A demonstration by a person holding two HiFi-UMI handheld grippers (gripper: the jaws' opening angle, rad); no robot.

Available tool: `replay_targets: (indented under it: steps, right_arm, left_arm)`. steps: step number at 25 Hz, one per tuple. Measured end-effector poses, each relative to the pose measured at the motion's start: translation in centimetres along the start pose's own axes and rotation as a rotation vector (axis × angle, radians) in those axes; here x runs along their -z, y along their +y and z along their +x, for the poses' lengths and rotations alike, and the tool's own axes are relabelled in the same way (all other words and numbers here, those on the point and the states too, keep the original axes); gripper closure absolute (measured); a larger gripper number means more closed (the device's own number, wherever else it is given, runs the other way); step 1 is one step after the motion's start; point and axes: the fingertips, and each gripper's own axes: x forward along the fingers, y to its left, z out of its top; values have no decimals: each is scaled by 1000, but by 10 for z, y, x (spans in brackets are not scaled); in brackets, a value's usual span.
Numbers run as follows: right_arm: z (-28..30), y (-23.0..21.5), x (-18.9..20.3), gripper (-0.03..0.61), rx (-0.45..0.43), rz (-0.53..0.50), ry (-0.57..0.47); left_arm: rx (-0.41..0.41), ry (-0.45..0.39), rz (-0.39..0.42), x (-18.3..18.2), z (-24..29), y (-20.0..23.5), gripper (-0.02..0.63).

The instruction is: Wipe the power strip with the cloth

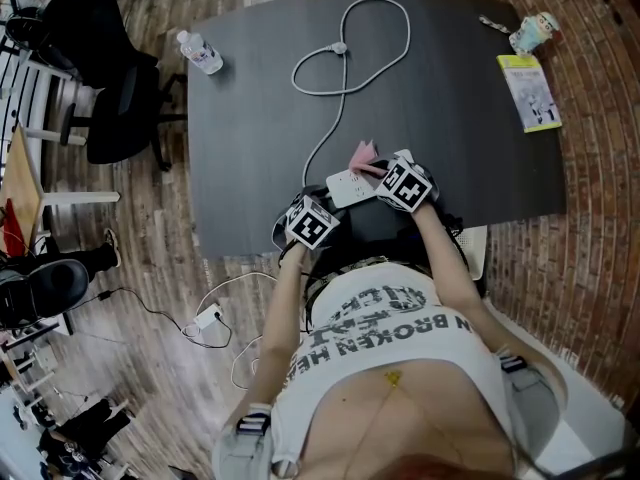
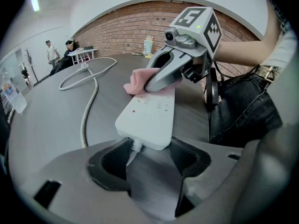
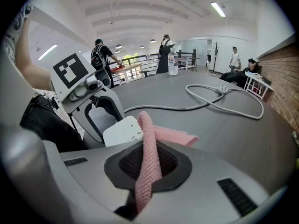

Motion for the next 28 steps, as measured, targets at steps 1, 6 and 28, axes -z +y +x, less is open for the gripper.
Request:
replay_targets:
  steps: [1,6,28]
  right_arm:
    - [-1,-1,1,561,2,4,-1]
    - [-3,-6,4,561,10,13,1]
    - [-23,-35,27,561,75,77,18]
  left_arm:
    - [3,-2,1,-1,0,-1,353]
    - [1,-5,1,-1,1,1,353]
    - [13,-11,0,-3,1,-2,353]
